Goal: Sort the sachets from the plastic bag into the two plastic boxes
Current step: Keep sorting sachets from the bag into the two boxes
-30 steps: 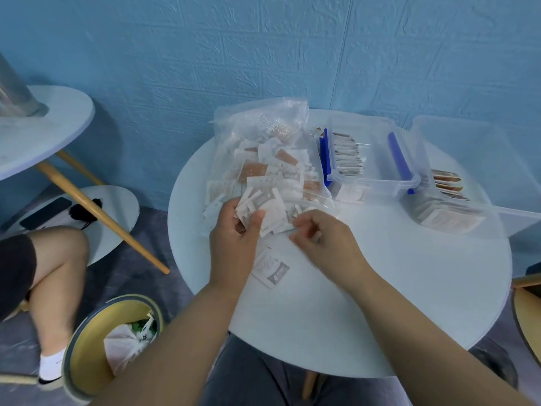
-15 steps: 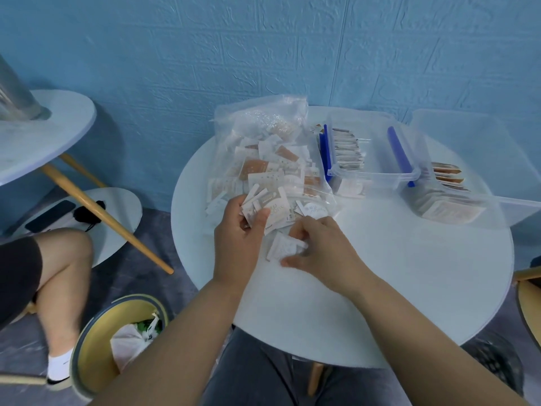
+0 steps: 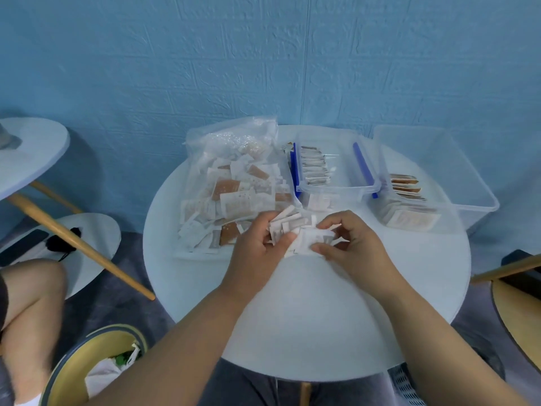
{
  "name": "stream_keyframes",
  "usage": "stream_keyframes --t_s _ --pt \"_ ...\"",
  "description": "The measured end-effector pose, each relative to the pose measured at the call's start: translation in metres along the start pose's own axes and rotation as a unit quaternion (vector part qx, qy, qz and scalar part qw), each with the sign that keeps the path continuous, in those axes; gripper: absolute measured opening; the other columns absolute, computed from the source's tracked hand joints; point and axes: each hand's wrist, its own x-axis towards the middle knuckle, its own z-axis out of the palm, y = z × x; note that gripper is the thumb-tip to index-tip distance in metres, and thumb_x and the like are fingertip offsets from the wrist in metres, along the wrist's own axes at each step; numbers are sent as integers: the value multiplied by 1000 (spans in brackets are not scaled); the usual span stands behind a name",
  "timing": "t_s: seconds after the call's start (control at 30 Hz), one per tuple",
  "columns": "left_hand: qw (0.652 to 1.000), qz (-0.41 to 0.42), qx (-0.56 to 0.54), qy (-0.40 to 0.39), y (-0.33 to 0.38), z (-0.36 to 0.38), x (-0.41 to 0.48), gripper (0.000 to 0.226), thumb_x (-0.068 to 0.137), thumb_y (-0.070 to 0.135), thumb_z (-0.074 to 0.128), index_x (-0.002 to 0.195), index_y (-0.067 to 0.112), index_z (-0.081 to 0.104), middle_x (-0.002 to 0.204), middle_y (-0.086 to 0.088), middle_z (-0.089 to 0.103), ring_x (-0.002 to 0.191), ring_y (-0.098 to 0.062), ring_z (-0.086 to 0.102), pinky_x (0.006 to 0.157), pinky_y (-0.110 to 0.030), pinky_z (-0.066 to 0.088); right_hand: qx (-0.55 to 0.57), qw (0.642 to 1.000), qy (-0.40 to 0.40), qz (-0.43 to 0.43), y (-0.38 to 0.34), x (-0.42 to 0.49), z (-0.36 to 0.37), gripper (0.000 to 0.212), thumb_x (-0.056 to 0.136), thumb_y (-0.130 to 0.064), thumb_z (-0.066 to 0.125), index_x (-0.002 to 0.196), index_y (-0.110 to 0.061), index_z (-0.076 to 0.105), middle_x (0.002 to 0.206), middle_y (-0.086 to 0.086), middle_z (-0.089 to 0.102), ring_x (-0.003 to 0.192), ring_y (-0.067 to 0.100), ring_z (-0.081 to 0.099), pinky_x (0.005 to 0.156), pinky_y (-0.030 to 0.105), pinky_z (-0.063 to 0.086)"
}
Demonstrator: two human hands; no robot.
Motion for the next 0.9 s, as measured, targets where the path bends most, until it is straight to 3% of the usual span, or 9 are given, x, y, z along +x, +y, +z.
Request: stream_keyframes --t_s 0.1,0.2,0.3,0.43,0.53,0.67,0.73,0.8,0.9 --pt "999 14 21 -46 4 26 4 27 88 15 61 104 33 48 94 22 60 83 14 58 72 -4 43 -22 999 39 -14 7 -4 -12 58 71 -2 76 104 -40 47 94 -18 57 68 8 51 63 13 45" --pt "997 17 30 -74 2 44 4 23 91 18 56 111 24 47 103 7 64 89 0 61 77 -16 48 -87 995 43 -13 22 -9 -21 64 77 -10 73 118 -47 40 97 -17 59 68 6 51 67 8 42" --pt "991 39 77 -98 0 49 3 29 93 24 52 120 16 45 105 1 64 89 -14 60 77 -24 46 -165 985 29 -29 34 -8 -22 57 81 -17 70 126 -40 43 104 -14 55 85 2 51 77 0 34" --pt "980 98 132 -109 -1 50 2 32 90 30 50 116 11 49 98 4 58 86 -10 53 74 -22 40 -184 976 10 -116 44 -7 -16 59 82 -19 69 134 -18 43 122 -10 48 106 -1 44 90 5 33" --pt "973 132 159 -107 -4 53 2 42 85 40 44 114 11 51 105 1 59 94 -14 54 79 -27 43 -159 980 -25 -118 45 -7 -17 63 87 -18 62 140 -26 28 133 -8 46 113 -2 44 90 3 35" --pt "982 109 134 -79 -5 53 4 44 85 37 48 120 11 46 109 8 54 98 -8 53 84 -12 39 -173 977 -35 -118 45 -8 -18 64 90 -20 57 136 -41 17 134 -13 45 81 3 54 77 2 36" --pt "985 92 125 -70 -5 53 4 43 86 31 50 125 12 45 111 12 52 103 -3 51 85 -2 33 -176 976 -33 -121 46 -8 -18 65 91 -17 55 136 -42 15 132 -11 45 75 -6 51 74 1 33" --pt "983 94 137 -73 -4 54 3 43 89 27 53 129 14 43 116 10 53 107 -4 50 86 -1 31 -187 973 -40 -130 46 -7 -18 62 93 -18 52 138 -38 16 131 -9 46 88 -16 47 81 2 34" --pt "969 128 191 -90 -4 57 3 52 86 33 49 134 13 40 122 -1 57 109 -15 53 91 -20 39 -210 966 -54 -140 50 -6 -16 60 92 -14 51 140 -30 19 129 -9 44 113 -3 43 94 6 32"
